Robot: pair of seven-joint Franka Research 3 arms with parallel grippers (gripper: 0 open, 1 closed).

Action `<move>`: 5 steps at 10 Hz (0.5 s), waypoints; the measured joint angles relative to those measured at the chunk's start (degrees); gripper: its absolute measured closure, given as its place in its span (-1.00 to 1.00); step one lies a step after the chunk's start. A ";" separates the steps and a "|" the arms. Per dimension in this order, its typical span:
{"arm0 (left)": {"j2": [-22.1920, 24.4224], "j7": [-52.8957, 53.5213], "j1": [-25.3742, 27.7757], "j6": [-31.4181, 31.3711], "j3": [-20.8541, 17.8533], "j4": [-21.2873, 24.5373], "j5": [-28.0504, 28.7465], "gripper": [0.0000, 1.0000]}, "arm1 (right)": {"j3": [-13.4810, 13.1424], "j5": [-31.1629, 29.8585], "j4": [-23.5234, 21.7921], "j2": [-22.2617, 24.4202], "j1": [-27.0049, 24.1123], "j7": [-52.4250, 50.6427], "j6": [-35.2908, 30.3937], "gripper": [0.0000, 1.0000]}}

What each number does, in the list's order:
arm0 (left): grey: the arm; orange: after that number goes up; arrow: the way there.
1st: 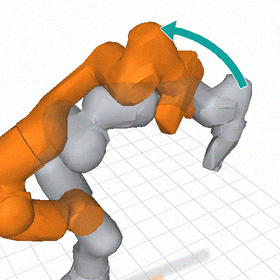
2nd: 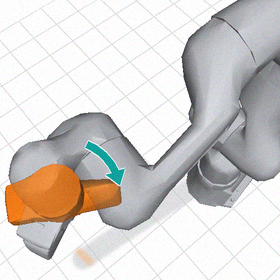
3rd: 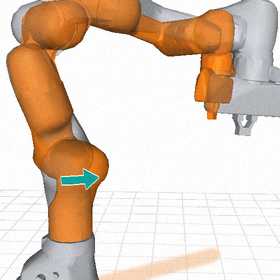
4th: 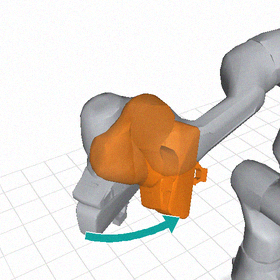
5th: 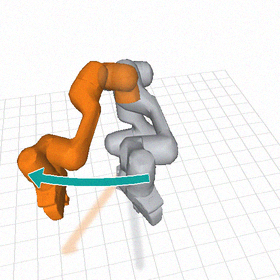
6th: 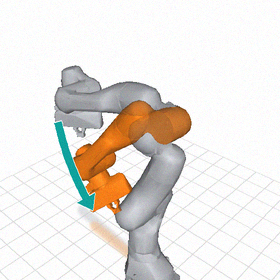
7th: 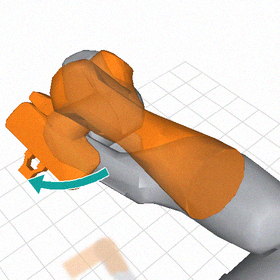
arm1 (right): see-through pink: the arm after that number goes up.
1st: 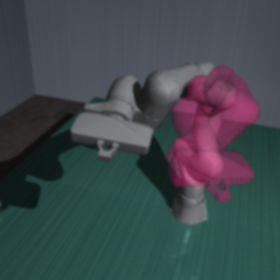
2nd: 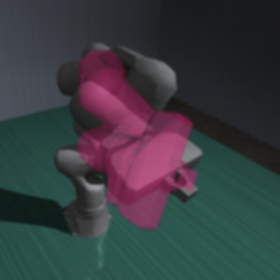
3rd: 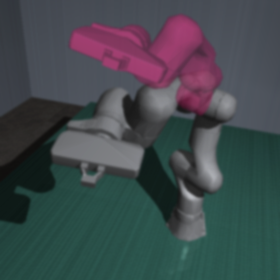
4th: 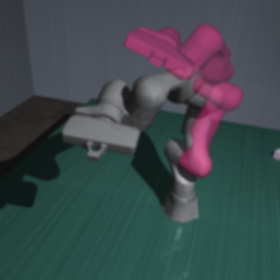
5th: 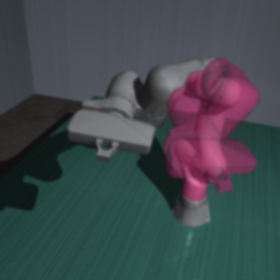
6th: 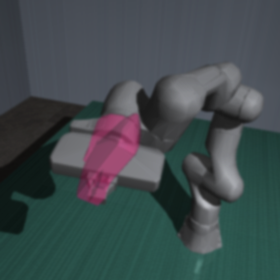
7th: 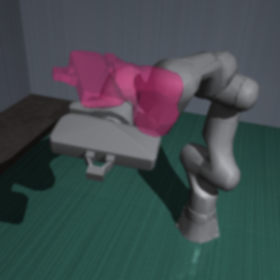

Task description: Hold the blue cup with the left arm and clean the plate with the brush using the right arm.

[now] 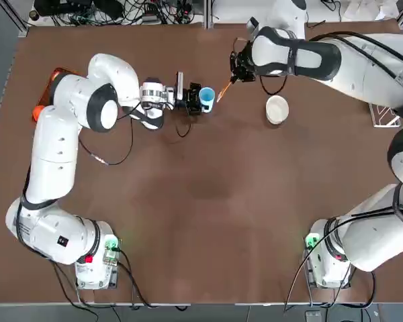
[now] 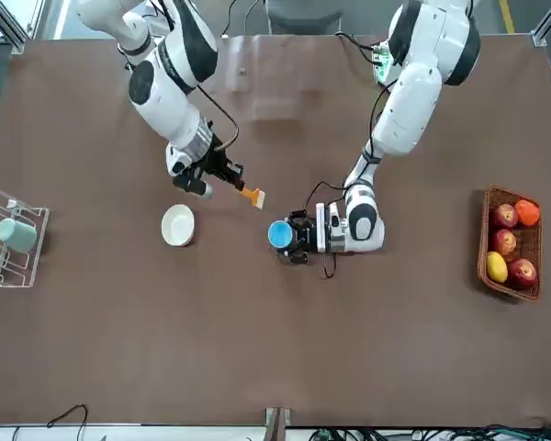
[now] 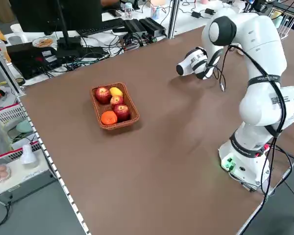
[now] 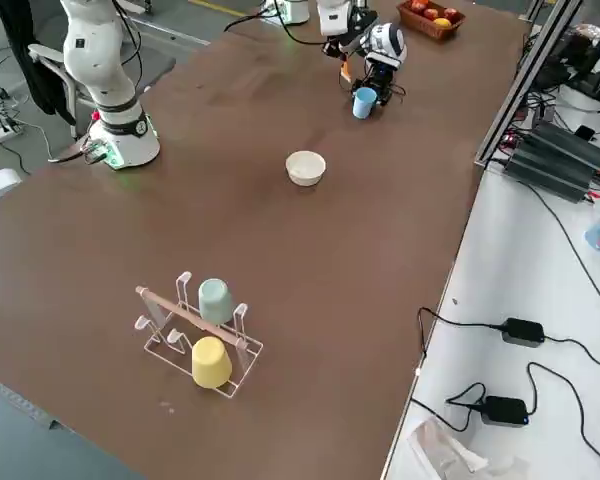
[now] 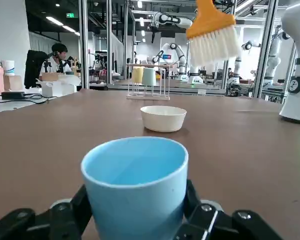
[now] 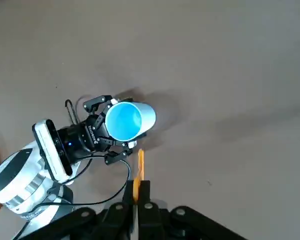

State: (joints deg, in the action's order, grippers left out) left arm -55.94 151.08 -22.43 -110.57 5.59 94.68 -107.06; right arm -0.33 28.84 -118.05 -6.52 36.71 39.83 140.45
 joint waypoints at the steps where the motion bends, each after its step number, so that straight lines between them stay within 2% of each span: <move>1: 0.00 0.01 -0.01 0.00 0.01 0.00 0.00 -0.47 | 0.01 -1.68 1.04 -0.72 0.72 2.02 0.09 0.90; 5: 0.00 2.89 -0.05 0.05 0.03 0.11 0.00 -0.46 | 0.00 -12.46 5.85 -4.97 3.11 12.43 0.32 0.90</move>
State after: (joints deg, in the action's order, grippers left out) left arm -55.94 153.97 -22.48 -110.52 5.62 94.79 -107.06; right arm -0.33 16.38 -112.21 -11.49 39.81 52.25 140.77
